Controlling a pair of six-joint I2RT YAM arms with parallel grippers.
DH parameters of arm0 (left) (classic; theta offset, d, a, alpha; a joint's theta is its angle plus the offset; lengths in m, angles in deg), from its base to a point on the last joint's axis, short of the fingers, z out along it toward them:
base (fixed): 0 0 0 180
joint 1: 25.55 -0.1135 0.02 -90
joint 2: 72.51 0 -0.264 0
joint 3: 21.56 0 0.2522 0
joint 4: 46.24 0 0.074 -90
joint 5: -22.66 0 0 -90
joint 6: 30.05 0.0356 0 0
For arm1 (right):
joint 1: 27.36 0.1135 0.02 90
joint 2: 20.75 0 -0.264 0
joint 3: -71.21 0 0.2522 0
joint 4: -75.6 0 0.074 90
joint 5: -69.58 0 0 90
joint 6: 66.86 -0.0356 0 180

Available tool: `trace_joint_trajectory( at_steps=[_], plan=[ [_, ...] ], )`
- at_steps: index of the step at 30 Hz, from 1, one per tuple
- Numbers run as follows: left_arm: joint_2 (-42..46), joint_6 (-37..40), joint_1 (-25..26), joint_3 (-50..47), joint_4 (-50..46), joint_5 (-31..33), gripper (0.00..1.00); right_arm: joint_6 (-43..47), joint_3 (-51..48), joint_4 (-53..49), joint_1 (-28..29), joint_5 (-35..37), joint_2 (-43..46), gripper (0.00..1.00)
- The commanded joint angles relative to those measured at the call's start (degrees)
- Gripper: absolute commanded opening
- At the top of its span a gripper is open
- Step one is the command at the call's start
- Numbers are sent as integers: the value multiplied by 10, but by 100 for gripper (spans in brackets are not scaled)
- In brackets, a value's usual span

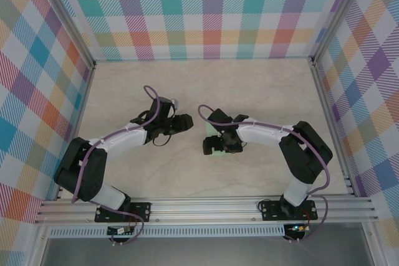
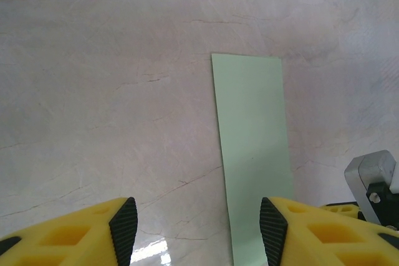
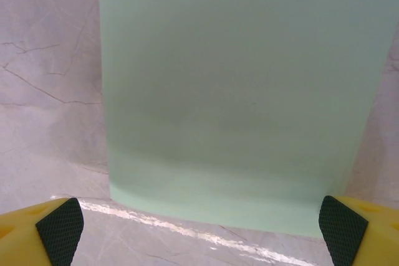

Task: Fold a paper plane with a square sheet of paper (fold left side to right side)
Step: First fold the square sheet of paper in half at the center of the table, then fold the triangle a second time at the center of the table.

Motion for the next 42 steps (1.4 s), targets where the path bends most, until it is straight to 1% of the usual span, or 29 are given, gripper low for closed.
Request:
trace_joint_trajectory(
  at_steps=[1,6,8,10,13,15,17,18,20,24,29,36,42],
  plan=[
    [3,22,10,6,-5,-33,54,16,17,-29,-7,22,51,100],
    [-60,24,46,50,5,-73,47,42,-26,-27,-63,13,123,100],
    [-93,20,63,75,8,-79,43,46,-60,-5,-97,-20,154,100],
    [-128,17,79,105,12,-82,41,41,-104,33,-142,-72,184,99],
    [-176,16,96,145,7,-77,39,33,-162,92,-195,-148,219,92],
    [-203,12,98,166,4,-73,38,31,-189,123,-224,-193,230,87],
    [-225,3,98,181,-14,-43,37,34,-208,145,-242,-223,232,81],
    [-235,3,98,190,-23,-26,37,32,-215,154,-248,-232,231,79],
    [-250,3,98,199,-26,-14,37,29,-225,173,-250,-245,228,77],
    [-278,3,98,214,-25,-24,36,20,-231,197,-250,-254,214,74],
    [-287,12,98,214,-46,-7,36,20,-220,200,-250,-245,187,71],
    [-278,11,98,185,-47,0,36,-3,-173,223,-250,-267,120,71],
    [-275,5,99,177,-35,-5,35,-41,-137,228,-249,-289,59,62]
  ],
)
